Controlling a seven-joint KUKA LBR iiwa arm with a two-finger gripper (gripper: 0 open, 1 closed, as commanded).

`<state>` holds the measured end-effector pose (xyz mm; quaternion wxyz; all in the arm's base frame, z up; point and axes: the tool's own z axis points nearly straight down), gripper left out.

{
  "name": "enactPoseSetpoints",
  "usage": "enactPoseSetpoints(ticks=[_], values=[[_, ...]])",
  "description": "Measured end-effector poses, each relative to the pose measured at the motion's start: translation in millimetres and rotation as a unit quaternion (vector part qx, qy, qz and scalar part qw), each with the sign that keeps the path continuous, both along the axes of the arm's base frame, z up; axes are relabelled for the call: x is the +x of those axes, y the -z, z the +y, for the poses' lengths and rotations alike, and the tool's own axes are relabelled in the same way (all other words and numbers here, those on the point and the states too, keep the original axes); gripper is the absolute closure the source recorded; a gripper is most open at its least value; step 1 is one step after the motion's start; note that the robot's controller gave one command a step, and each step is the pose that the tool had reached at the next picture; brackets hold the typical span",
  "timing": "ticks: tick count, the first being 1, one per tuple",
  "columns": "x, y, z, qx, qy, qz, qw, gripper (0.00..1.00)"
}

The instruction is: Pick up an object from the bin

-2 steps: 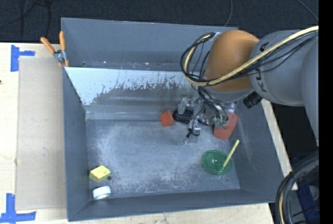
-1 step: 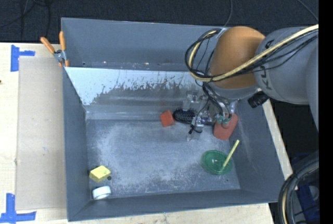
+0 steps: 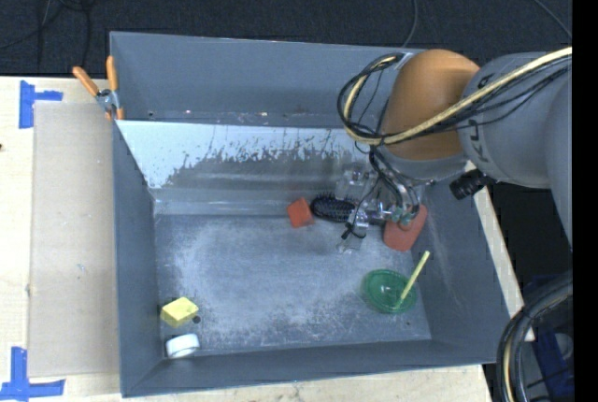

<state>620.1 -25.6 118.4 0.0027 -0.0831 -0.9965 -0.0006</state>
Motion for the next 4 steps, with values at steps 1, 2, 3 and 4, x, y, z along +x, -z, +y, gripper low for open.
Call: enactPoseSetpoints(ticks=[1,2,3,4], values=[[1.8,47.9,-6.8,0.000,-0.009,-0.0065,0.9999,0.00],[0.6,45.7,-15.2,0.001,0.099,-0.0044,0.9951,1.00],[0.6,45.7,-15.2,0.001,0.099,-0.0044,0.9951,1.00],[-1.0,41.8,-15.0,0.001,0.099,-0.0015,0.9951,1.00]])
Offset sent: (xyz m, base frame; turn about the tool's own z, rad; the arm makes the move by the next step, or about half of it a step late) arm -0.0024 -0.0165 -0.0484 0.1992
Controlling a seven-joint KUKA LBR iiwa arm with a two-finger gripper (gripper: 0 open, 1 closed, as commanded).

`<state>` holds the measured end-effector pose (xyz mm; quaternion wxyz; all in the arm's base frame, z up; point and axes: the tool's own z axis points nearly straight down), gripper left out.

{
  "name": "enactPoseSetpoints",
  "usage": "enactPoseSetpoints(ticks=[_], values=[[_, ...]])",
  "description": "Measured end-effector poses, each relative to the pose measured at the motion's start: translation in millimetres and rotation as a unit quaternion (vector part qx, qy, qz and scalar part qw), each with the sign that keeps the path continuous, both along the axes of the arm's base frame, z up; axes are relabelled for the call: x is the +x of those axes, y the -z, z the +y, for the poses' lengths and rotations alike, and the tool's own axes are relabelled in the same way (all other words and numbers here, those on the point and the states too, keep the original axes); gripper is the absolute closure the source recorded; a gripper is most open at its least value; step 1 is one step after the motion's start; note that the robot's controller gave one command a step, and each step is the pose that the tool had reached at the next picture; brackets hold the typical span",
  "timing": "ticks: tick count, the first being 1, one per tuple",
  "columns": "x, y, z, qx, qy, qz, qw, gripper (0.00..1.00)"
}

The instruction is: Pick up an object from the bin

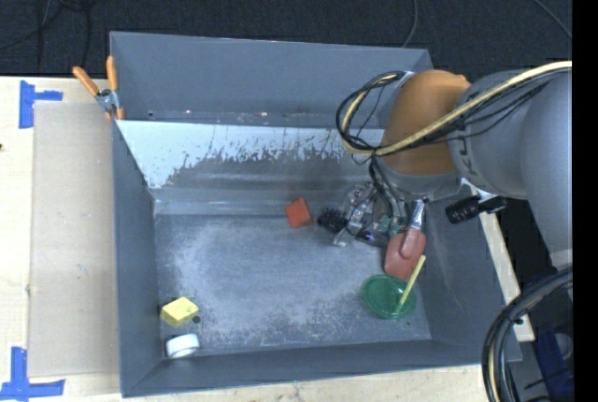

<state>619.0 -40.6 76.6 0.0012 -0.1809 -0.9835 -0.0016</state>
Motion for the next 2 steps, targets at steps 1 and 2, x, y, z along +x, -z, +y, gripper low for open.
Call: enactPoseSetpoints(ticks=[1,2], values=[[-2.5,-17,0,0.000,0.000,0.0040,1.0000,1.00],[-1.8,-39,0,0.000,0.000,0.0029,1.0000,1.00]])
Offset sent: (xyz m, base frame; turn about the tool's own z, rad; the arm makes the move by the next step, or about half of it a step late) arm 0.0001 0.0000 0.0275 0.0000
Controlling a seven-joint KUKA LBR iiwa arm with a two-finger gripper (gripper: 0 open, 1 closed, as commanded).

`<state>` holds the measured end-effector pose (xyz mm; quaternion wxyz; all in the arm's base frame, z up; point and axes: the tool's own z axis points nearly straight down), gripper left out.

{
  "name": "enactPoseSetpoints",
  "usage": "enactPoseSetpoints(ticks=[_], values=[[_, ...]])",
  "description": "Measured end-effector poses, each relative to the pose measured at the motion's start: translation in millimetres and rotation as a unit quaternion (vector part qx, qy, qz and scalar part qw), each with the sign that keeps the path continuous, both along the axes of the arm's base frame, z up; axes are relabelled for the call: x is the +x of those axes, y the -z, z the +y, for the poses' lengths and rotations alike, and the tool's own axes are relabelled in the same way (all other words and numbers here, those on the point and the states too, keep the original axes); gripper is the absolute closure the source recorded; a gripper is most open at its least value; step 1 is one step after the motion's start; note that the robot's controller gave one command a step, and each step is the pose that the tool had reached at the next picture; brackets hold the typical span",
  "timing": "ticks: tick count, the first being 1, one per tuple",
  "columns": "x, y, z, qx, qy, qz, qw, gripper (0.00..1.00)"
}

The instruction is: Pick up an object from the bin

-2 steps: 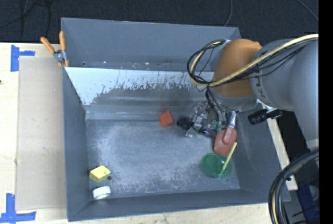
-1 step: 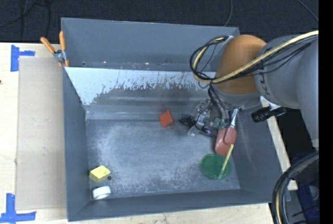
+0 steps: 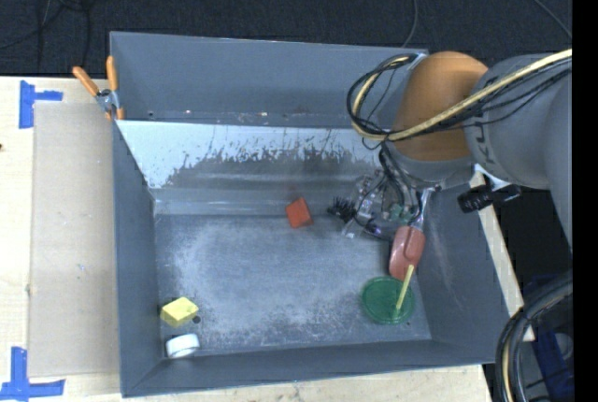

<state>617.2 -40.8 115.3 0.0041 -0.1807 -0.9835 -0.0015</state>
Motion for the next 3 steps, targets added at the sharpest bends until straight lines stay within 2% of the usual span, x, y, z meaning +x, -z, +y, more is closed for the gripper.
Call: enactPoseSetpoints(ticks=[2,3], values=[[0.1,-43,0,0.000,0.000,0.0000,1.0000,1.00],[1.5,-54,0,0.000,0.000,-0.0029,1.0000,1.00]])
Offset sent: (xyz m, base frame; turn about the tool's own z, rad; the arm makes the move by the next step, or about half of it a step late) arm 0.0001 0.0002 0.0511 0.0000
